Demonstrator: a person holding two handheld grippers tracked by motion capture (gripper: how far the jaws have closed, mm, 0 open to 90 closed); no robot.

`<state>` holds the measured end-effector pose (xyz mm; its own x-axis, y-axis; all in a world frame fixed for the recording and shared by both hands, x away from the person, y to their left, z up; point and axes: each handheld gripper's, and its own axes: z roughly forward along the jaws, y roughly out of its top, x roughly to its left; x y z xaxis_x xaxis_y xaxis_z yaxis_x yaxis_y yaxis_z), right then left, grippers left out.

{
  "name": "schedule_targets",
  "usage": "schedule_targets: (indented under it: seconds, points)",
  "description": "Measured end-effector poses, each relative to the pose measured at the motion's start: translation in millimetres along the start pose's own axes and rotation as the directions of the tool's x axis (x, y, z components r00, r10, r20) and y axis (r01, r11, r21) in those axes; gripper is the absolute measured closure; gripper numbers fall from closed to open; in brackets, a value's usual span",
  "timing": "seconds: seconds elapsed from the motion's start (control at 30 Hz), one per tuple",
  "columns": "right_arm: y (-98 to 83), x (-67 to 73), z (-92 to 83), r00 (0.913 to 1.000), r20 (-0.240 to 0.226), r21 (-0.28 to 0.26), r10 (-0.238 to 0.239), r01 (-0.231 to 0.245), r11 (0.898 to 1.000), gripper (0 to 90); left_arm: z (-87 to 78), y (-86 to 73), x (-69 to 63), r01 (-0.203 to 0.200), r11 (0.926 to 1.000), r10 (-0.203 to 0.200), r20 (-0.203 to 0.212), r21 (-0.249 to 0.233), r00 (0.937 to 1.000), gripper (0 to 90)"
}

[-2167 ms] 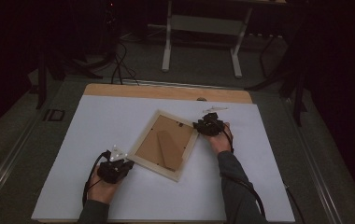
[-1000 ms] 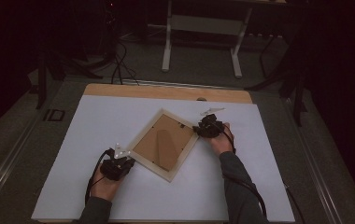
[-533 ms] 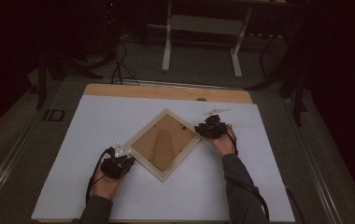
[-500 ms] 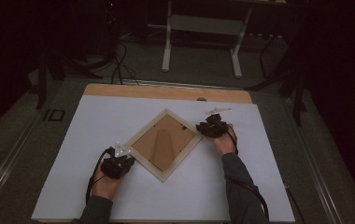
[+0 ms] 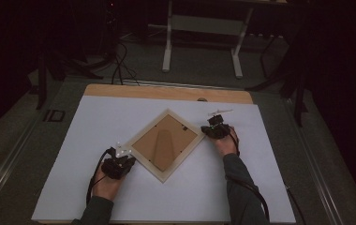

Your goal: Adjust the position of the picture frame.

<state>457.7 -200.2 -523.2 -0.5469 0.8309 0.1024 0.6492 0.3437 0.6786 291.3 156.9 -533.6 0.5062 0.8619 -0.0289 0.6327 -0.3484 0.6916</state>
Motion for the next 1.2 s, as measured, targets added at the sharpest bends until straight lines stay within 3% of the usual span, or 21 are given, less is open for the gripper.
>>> schedule_targets:
  seconds: [0.03,0.17,0.63,1.2]
  points:
    - [-2.5,-1.4,0.7,0.9999,-0.014,0.022,0.001,-0.001,1.0,89.8,1.1,0.5,0.9,0.004,1.0,-0.004,0.001,-0.005,1.0,90.0]
    - [-7.3,-0.7,-1.4,0.9997,-0.023,0.013,0.011,-0.011,1.0,89.8,2.5,1.4,0.8,0.006,0.9999,-0.006,-0.007,-0.01,1.0,90.0]
    - [-17.8,7.6,-13.4,0.9972,-0.026,0.039,-0.07,0.071,0.997,89.9,6.0,6.5,0.2,0.001,1.0,-0.001,-0.028,0.001,0.9996,90.0]
    - [-39.7,21.0,-32.7,0.9974,-0.009,0.046,-0.072,0.072,0.996,90.0,12.5,17.7,6.5,0.001,0.9995,0.0,-0.037,0.031,0.9993,90.0]
